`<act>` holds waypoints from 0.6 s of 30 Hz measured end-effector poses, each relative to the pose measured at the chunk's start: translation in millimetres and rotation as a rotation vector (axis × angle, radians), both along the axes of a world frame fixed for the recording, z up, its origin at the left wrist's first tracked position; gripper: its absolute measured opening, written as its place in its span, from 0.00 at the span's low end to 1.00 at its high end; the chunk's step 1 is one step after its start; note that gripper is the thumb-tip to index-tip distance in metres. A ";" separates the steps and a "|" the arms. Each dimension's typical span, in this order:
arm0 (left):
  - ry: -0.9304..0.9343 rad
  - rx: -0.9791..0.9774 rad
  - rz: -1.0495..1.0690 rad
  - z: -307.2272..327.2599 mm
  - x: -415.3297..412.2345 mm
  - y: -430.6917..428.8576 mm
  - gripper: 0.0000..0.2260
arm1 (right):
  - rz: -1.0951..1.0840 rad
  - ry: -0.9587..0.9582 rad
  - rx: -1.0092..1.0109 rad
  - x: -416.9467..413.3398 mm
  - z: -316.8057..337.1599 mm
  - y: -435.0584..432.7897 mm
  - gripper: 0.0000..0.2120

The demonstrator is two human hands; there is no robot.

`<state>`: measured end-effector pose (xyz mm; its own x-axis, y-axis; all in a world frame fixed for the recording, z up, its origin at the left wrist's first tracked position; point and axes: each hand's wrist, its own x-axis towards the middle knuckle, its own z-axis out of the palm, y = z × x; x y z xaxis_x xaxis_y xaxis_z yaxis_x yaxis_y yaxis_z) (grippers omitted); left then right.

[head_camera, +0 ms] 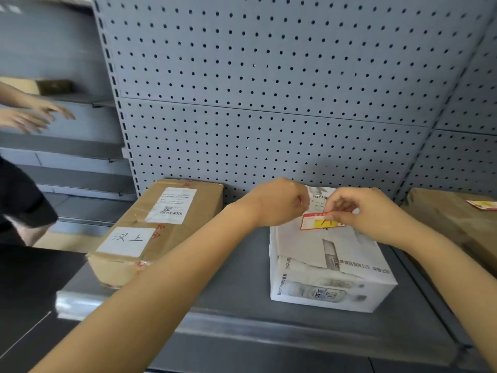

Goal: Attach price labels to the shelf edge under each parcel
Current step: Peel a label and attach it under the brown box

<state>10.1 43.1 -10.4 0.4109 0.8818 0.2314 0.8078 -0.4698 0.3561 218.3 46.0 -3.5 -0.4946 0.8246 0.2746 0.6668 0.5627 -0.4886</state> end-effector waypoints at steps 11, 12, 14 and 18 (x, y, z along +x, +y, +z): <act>-0.065 0.084 0.158 10.0 -59.8 -136.9 0.07 | 0.048 0.054 0.127 -27.4 3.9 -120.1 0.05; -0.063 0.078 0.174 6.9 -65.6 -150.2 0.07 | 0.065 0.062 0.104 -35.4 -0.5 -128.0 0.06; -0.064 0.050 0.200 0.6 -78.7 -174.9 0.08 | 0.099 0.061 0.056 -53.3 -11.2 -141.4 0.08; -0.094 0.019 0.252 -16.4 -109.3 -211.9 0.07 | 0.154 0.062 -0.012 -90.4 -34.7 -161.4 0.07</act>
<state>-99.2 -168.7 -26.8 0.1550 0.9488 0.2753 0.8640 -0.2653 0.4280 128.0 -115.5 -38.2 -0.5982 0.7435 0.2989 0.5415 0.6500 -0.5332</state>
